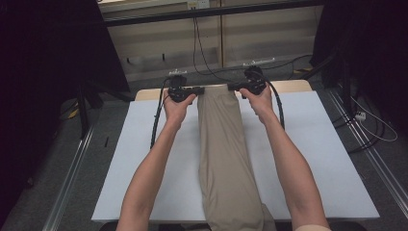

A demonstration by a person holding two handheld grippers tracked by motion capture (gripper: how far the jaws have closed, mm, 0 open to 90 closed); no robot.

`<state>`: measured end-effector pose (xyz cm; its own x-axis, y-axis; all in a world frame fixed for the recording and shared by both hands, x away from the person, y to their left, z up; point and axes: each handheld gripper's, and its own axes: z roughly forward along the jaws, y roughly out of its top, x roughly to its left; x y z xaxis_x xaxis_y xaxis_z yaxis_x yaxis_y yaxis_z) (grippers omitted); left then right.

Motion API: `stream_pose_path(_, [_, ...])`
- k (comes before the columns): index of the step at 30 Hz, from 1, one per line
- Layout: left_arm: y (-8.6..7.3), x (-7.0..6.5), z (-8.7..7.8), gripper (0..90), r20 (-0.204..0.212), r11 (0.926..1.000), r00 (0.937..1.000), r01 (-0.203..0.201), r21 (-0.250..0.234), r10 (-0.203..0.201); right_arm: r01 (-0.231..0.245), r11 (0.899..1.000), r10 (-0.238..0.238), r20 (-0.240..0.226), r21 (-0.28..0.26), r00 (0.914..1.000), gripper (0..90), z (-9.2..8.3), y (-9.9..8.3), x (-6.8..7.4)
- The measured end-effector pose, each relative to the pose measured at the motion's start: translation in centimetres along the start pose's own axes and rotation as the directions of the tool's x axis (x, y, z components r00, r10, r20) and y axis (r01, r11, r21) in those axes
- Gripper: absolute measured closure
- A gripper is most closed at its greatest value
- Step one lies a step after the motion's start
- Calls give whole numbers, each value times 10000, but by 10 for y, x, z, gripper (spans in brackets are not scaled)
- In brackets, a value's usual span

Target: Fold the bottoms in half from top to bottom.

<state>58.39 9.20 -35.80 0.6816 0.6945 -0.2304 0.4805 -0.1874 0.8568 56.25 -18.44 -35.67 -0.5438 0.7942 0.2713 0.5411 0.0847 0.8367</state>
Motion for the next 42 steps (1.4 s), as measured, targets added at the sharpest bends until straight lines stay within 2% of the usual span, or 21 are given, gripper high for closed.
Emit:
stream_pose_path(8, [40,-8,-7,774,-101,9980,9990,-447,-441,443,99,9986,-89,190,-517,9998,812,-16,31,-3])
stream_pose_path(9, [44,-10,-9,774,-36,9975,9992,-388,-586,387,119,9971,-107,159,-751,9998,813,-23,40,-2])
stream_pose_path(10, [47,-12,-11,774,22,9966,9993,-369,-740,372,119,9971,-107,159,-751,9998,813,-23,40,-2])
stream_pose_path(11, [49,-15,-13,774,-3,9958,9985,-539,-734,540,166,9963,-151,179,-843,9997,813,-26,43,-2])
stream_pose_path(13, [48,-21,-15,774,97,9940,9961,-866,-663,875,152,9962,-140,150,-852,9998,814,-31,44,-2])
stream_pose_path(15, [43,-25,-18,774,173,9930,9940,-1067,-504,1076,133,9974,-126,98,-710,9999,816,-34,36,0])
stream_pose_path(19, [32,-29,-28,774,485,9946,9942,-938,-440,959,15,9974,-23,-112,-725,9999,820,-40,26,6])
stream_pose_path(21, [24,-33,-35,776,635,9946,9935,-918,-484,948,-83,9976,50,-471,-691,9989,823,-49,16,13])
stream_pose_path(22, [19,-36,-39,776,698,9944,9927,-948,-460,979,-83,9976,50,-471,-691,9989,823,-49,16,13])
stream_pose_path(23, [14,-39,-42,777,769,9945,9925,-914,-502,951,-59,9979,10,-754,-639,9972,825,-56,8,17])
stream_pose_path(25, [7,-44,-50,777,1069,9943,9894,-934,-523,986,-126,9980,69,-914,-622,9958,825,-58,3,18])
stream_pose_path(28, [-5,-55,-66,777,1616,9916,9794,-1122,-637,1212,-217,9979,122,-1500,-616,9886,826,-72,-15,25])
stream_pose_path(29, [-5,-55,-66,777,1616,9916,9794,-1122,-637,1212,-217,9979,122,-1500,-616,9886,826,-72,-15,25])
stream_pose_path(31, [-11,-62,-73,776,1817,9905,9748,-1188,-692,1296,-170,9978,52,-1783,-644,9840,826,-86,-24,33])
stream_pose_path(33, [-15,-72,-82,775,2007,9887,9691,-1312,-721,1432,-93,9977,-29,-1802,-669,9836,826,-92,-27,37])
stream_pose_path(36, [-19,-88,-97,773,2286,9817,9559,-1679,-898,1844,82,9973,-226,-1974,-736,9801,826,-112,-34,47])
stream_pose_path(38, [-21,-101,-106,772,2293,9767,9502,-1954,-883,2108,241,9967,-396,-2051,-776,9779,826,-126,-38,56])
stream_pose_path(39, [-24,-113,-116,772,2512,9699,9378,-2201,-1038,2397,373,9965,-520,-2043,-752,9775,827,-140,-42,64])
stream_pose_path(40, [-24,-113,-116,772,2512,9699,9378,-2201,-1038,2397,373,9965,-520,-2043,-752,9775,827,-140,-42,64])
stream_pose_path(41, [-29,-122,-124,772,2673,9673,9303,-2314,-1040,2513,462,9956,-629,-2147,-820,9747,826,-152,-48,71])
stream_pose_path(42, [-29,-122,-124,773,2673,9673,9303,-2314,-1040,2513,462,9956,-629,-2147,-820,9747,826,-152,-48,71])
